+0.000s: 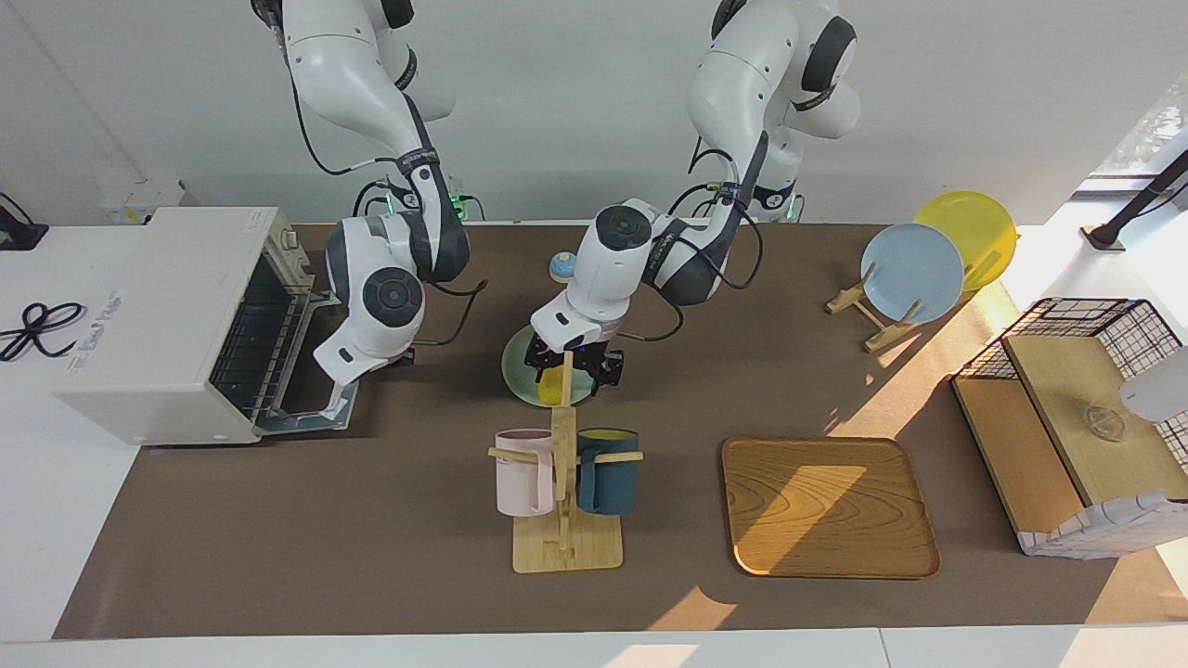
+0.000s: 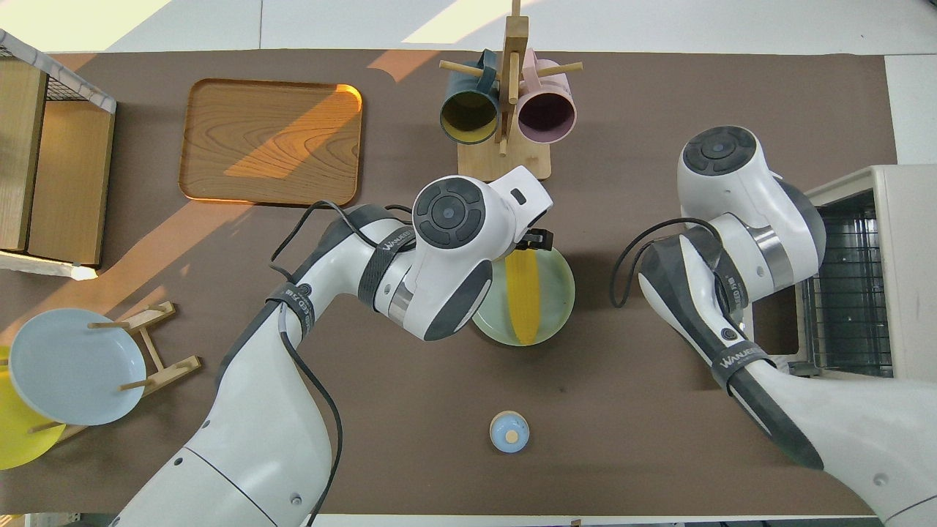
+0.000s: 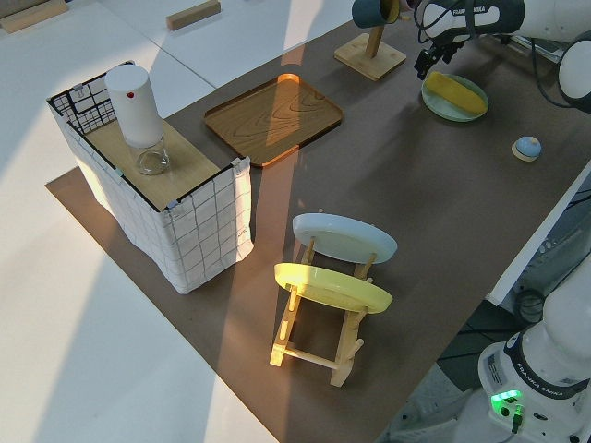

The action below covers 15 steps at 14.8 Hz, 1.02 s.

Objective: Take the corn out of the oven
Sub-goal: 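Reach the left gripper to the corn while the right gripper withdraws, then grasp the yellow corn cob with the left gripper and lift it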

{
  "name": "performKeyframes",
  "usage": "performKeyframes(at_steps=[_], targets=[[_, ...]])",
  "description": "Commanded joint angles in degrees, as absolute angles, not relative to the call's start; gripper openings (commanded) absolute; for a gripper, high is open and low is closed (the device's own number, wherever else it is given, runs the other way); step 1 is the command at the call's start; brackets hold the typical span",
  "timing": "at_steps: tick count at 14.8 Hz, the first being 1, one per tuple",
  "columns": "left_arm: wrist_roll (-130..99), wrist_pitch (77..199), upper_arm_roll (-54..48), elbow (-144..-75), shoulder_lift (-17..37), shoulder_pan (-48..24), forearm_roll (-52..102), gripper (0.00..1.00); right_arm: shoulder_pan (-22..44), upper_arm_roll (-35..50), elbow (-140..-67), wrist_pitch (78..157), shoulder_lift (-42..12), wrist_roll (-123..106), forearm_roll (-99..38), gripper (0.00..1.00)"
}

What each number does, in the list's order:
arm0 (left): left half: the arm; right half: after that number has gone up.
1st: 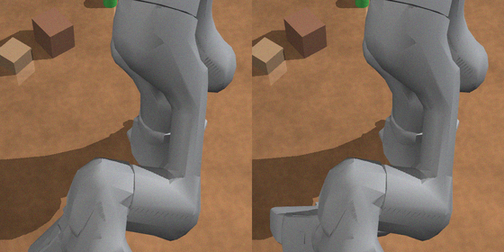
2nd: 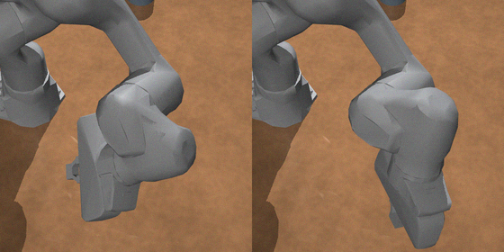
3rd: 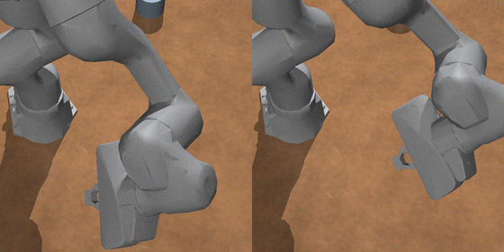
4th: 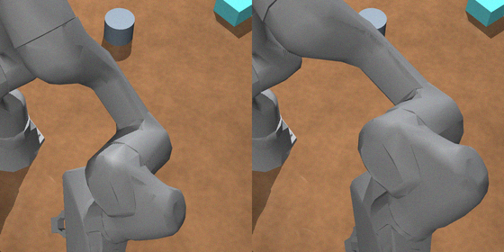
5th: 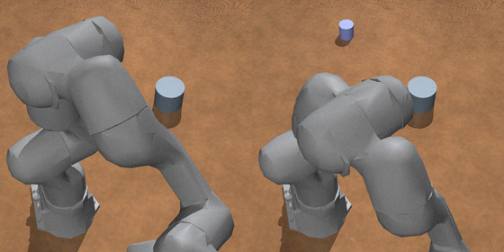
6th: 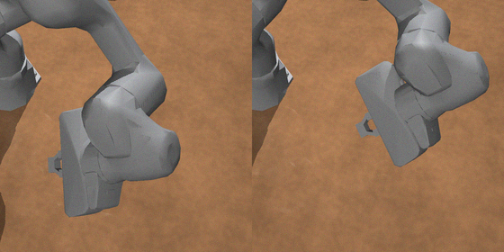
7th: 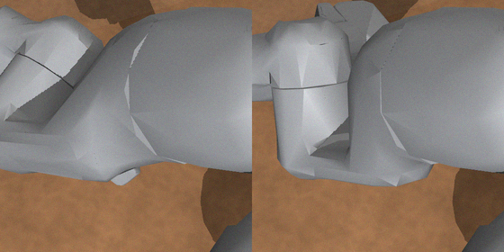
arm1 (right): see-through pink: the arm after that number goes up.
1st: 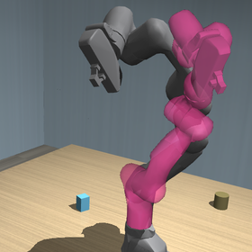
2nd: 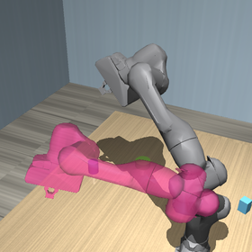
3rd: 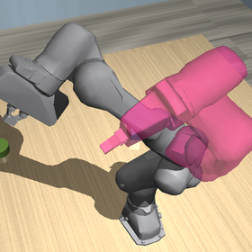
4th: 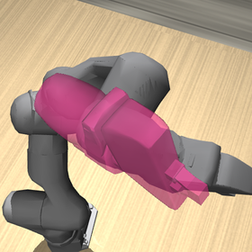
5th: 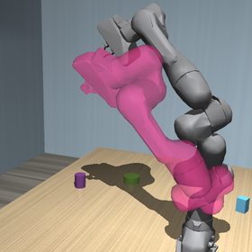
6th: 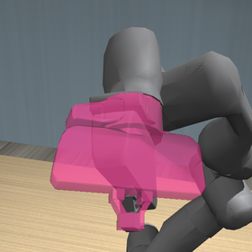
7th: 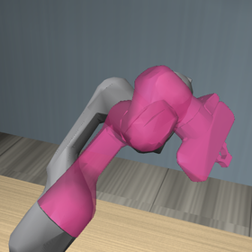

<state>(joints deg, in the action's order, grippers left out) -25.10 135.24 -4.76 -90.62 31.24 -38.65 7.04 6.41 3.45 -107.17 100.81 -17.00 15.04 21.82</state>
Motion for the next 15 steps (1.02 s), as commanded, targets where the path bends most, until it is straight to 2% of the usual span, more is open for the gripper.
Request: performKeyframes(at_steps=[1,5,9,11,12,13,15], targets=[[-27.16,138.95,-3.52,-92.72,30.94,-40.43,5.63,1.0,1.43,3.25,-106.08,97.48,-10.57,5.13,22.85,0.0],[-27.16,139.66,-3.34,-94.57,30.76,-40.43,5.36,1.0,-5.17,3.16,-106.08,94.58,-6.51,-4.83,20.92,0.0],[-28.21,140.71,-3.08,-96.94,30.15,-41.31,5.36,1.0,-5.98,3.16,-105.91,93.35,-5.54,-5.1,20.74,0.0],[-29.09,140.71,-3.08,-97.12,30.06,-42.01,5.36,1.0,-7.11,3.08,-105.39,91.59,-4.14,-6.32,14.99,0.0],[-29.35,140.71,-3.08,-97.64,29.88,-42.19,5.36,1.0,-7.38,2.99,-104.34,90.36,-2.22,-6.33,9.98,0.15],[-29.88,140.89,-3.08,-98.08,29.62,-42.54,5.36,1.0,-7.3,2.99,-103.46,88.7,-0.37,-6.24,7.93,0.24],[-29.97,140.8,-3.08,-98.17,29.62,-42.71,5.36,1.0,-6.68,3.34,-102.48,87.45,3.32,-6.33,7.21,0.35]])
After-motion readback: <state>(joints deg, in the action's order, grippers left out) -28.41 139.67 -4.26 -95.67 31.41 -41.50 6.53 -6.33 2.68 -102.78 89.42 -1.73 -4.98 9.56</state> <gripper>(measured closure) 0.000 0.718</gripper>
